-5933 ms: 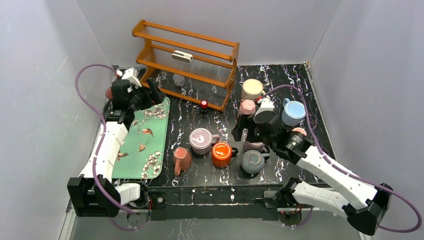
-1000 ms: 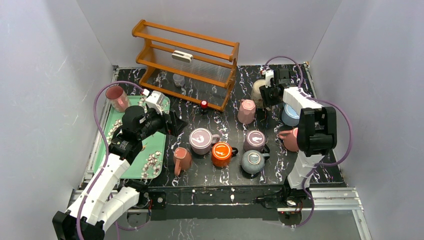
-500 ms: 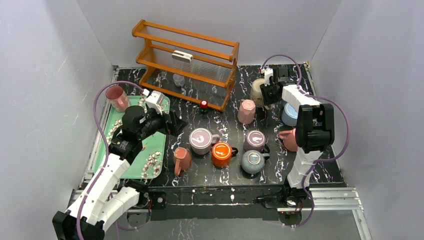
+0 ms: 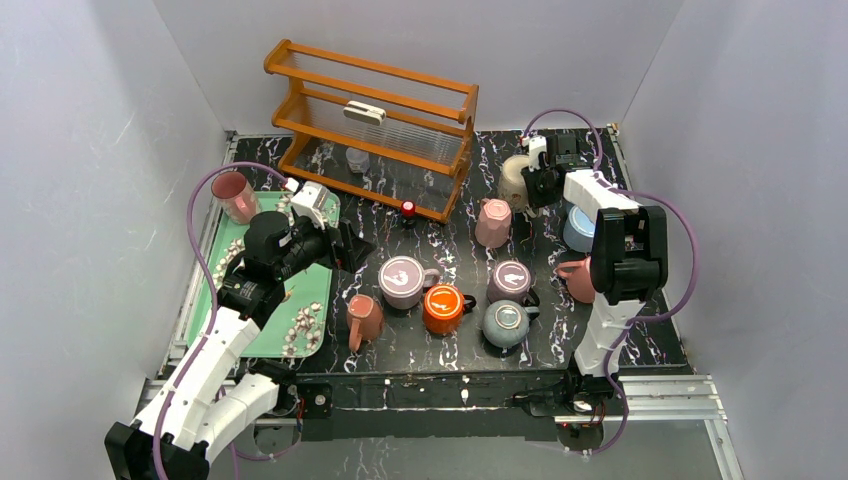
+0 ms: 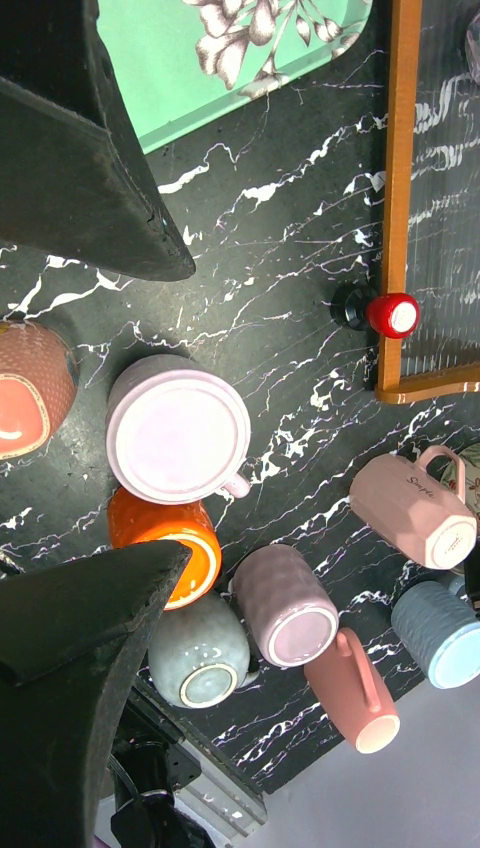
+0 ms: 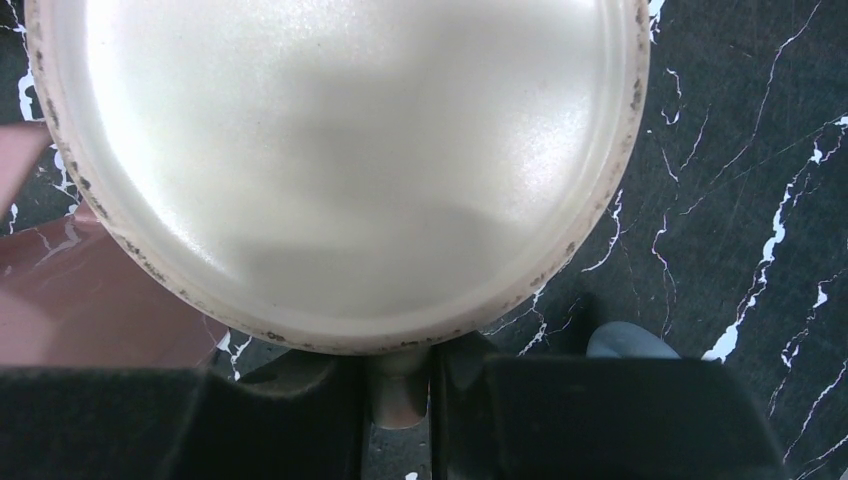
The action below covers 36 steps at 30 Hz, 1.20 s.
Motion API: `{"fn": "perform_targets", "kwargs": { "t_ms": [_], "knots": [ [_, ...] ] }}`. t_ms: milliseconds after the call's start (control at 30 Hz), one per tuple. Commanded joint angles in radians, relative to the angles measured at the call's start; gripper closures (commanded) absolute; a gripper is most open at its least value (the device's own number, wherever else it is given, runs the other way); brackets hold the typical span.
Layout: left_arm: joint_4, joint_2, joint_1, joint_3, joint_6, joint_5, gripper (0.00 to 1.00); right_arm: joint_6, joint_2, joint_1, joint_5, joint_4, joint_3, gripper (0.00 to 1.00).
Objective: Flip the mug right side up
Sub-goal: Turn over the cup at the center of the board.
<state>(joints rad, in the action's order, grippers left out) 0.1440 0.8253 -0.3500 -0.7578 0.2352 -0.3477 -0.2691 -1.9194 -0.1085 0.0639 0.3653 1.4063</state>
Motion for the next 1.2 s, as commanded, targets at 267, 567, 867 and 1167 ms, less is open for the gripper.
{"fn": "perform_targets", "kwargs": {
  "t_ms": [267,567,867,1167],
  "knots": [
    [0.017,-0.028,-0.005,0.01,-0.017,0.014,0.02,0.04,0.063,0.002,-0.018,-0.105,-0.009,0.99],
    [0.033,-0.023,-0.007,0.005,-0.028,0.045,0.02,0.107,0.232,0.003,-0.078,-0.244,-0.121,0.99],
    [0.032,-0.024,-0.006,0.008,-0.028,0.05,0.02,0.183,0.383,0.003,-0.107,-0.342,-0.217,0.99],
    [0.029,-0.029,-0.007,0.013,-0.026,0.077,0.02,0.317,0.555,0.003,0.0,-0.393,-0.284,0.99]
  ]
}}
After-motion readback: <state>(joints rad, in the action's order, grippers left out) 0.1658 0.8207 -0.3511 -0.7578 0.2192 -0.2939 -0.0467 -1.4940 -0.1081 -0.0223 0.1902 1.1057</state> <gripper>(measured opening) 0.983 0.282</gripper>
